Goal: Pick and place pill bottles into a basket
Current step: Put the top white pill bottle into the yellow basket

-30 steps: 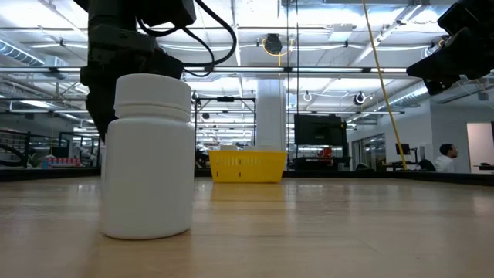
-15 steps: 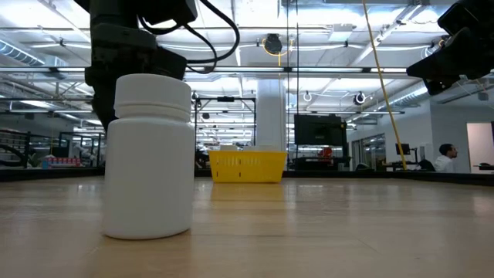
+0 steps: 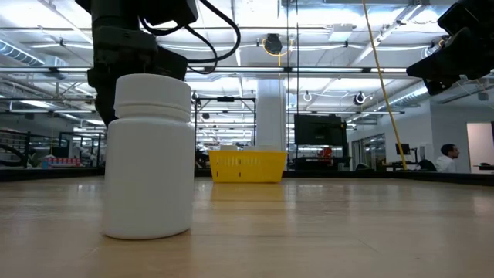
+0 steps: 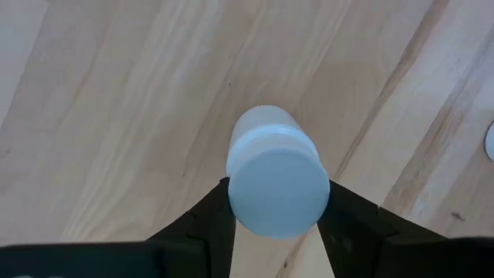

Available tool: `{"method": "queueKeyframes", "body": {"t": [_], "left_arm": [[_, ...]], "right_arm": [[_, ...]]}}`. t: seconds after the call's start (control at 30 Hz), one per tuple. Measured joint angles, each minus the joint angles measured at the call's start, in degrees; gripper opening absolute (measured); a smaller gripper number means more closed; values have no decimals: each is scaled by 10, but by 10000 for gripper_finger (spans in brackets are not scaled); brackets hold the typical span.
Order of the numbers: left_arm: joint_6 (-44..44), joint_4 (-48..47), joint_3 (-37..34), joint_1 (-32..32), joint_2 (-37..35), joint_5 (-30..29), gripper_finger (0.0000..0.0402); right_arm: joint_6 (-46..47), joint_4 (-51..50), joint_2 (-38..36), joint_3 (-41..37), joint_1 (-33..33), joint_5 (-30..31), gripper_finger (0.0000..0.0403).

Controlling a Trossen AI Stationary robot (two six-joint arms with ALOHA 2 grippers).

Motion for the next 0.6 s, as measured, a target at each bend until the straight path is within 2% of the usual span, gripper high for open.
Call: {"method": "queueKeyframes", "body": {"t": [0.2, 0.33, 0.47, 0.6], "left_arm": [[0, 1, 0, 14, -20, -2, 178], [-1, 2, 0, 36, -46, -3, 160], [3, 6, 0, 64, -67, -2, 159], [32, 33, 0, 92, -88, -2, 177]], "right_arm": [[0, 0, 0, 0, 0, 0, 0], [0, 0, 0, 0, 0, 0, 0], [0, 0, 0, 0, 0, 0, 0], [0, 0, 0, 0, 0, 0, 0]]}}
